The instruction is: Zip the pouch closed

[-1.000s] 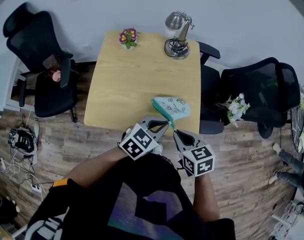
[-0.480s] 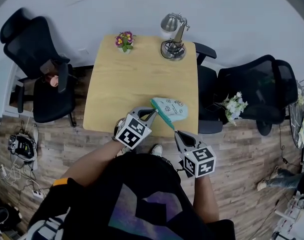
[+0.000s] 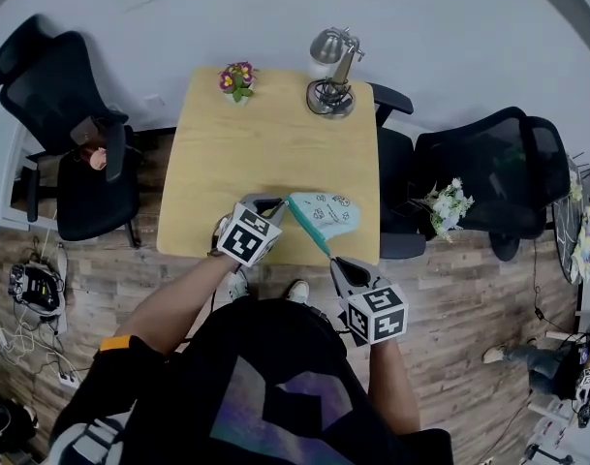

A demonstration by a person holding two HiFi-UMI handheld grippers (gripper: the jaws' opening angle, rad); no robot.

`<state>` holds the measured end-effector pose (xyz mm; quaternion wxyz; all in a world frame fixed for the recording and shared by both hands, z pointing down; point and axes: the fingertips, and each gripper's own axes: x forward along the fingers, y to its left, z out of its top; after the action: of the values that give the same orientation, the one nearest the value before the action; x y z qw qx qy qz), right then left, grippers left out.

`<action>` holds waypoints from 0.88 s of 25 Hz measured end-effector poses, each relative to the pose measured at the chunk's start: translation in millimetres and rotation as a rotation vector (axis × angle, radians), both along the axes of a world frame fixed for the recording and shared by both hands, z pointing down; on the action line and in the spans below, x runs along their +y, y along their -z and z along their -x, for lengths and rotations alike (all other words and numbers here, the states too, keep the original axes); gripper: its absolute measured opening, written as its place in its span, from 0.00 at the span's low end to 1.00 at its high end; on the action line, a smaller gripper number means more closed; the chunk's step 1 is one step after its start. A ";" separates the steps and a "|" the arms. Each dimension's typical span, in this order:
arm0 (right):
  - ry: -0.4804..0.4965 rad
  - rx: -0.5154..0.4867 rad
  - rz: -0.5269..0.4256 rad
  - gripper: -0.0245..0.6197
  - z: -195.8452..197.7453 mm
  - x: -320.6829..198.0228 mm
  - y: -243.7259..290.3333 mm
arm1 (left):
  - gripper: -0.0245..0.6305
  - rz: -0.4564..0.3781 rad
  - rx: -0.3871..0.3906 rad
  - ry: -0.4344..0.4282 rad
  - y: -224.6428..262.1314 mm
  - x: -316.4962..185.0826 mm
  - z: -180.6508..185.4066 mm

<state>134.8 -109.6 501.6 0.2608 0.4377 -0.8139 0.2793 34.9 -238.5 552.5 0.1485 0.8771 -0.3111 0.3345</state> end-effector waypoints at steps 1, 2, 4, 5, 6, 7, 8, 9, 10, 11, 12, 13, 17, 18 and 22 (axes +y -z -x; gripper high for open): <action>0.001 0.002 0.016 0.08 1.0 1.0 -4.2 | 0.07 0.013 0.013 0.005 -1.2 2.2 1.0; 0.003 0.005 0.033 0.08 1.7 2.1 -9.3 | 0.07 0.032 0.022 0.011 -3.6 5.4 2.5; 0.007 0.020 0.067 0.08 2.8 5.0 -22.3 | 0.07 0.063 0.028 0.021 -10.0 13.1 6.5; 0.009 0.029 0.084 0.08 3.8 6.8 -29.1 | 0.07 0.074 0.028 0.028 -13.4 17.3 9.4; 0.011 0.036 0.097 0.08 4.9 8.2 -34.9 | 0.07 0.082 0.031 0.038 -16.1 21.2 12.6; 0.010 0.040 0.105 0.08 5.7 9.1 -38.9 | 0.07 0.087 0.038 0.053 -17.6 24.4 16.0; 0.006 0.043 0.109 0.09 6.0 9.2 -40.9 | 0.07 0.090 0.049 0.070 -17.4 26.9 19.4; 0.001 0.045 0.108 0.10 5.8 8.3 -40.8 | 0.07 0.091 0.060 0.089 -15.4 28.7 22.7; -0.005 0.049 0.102 0.11 5.1 6.2 -38.6 | 0.07 0.087 0.070 0.108 -11.4 29.8 25.7; -0.012 0.054 0.088 0.11 3.9 2.5 -34.5 | 0.07 0.076 0.081 0.123 -5.1 29.9 28.0; -0.022 0.062 0.066 0.11 2.1 -2.7 -28.4 | 0.07 0.058 0.095 0.135 3.7 29.0 29.1; -0.035 0.072 0.037 0.11 -0.4 -9.2 -20.4 | 0.07 0.035 0.111 0.144 14.6 27.6 28.9; -0.107 0.094 -0.114 0.11 -10.1 -38.5 28.3 | 0.07 -0.061 0.201 0.157 74.4 20.9 17.5; -0.127 0.091 -0.150 0.11 -11.3 -44.9 42.3 | 0.07 -0.087 0.221 0.153 90.6 19.8 13.5; -0.186 0.070 -0.278 0.10 -10.7 -62.8 93.0 | 0.07 -0.179 0.286 0.128 147.2 18.3 0.1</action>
<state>145.5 -172.3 408.6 0.1990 0.5527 -0.7909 0.1714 34.8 -220.1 405.2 0.1335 0.9038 -0.3705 0.1674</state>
